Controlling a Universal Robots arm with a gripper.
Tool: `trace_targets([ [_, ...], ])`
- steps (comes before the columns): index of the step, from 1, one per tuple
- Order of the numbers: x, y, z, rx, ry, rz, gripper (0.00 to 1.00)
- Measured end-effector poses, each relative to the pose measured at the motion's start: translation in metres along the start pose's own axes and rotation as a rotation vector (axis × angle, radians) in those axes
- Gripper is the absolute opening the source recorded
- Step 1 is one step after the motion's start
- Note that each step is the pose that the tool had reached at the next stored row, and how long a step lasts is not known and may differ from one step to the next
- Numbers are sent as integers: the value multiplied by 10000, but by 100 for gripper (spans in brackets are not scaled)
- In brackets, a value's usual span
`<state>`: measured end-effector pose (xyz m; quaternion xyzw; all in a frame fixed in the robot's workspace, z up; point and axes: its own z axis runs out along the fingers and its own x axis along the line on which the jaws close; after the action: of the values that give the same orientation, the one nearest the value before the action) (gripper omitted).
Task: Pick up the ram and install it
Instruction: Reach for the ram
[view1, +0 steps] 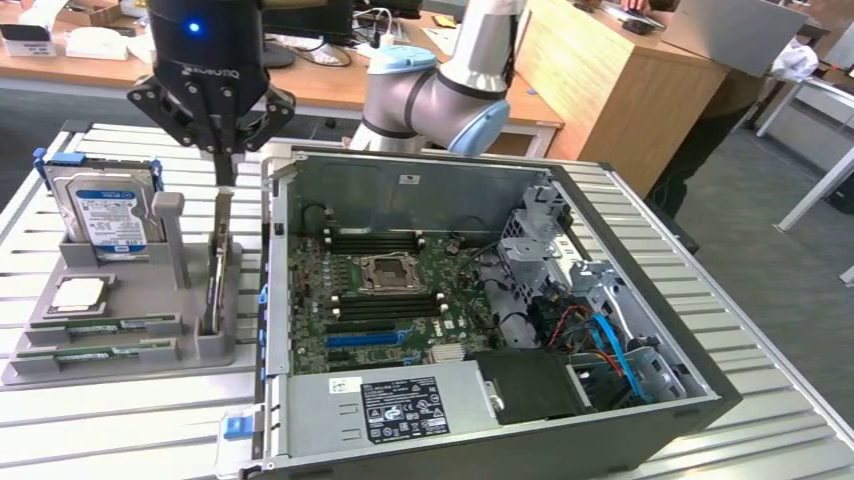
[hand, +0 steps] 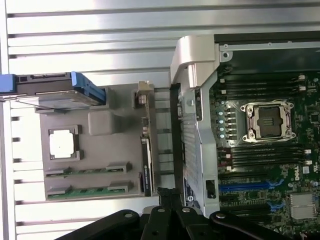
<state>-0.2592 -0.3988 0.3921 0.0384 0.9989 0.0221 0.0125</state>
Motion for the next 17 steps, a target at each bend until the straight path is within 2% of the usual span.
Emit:
trace_targets([
  [17,389,-30,2,1,0,-1,10],
])
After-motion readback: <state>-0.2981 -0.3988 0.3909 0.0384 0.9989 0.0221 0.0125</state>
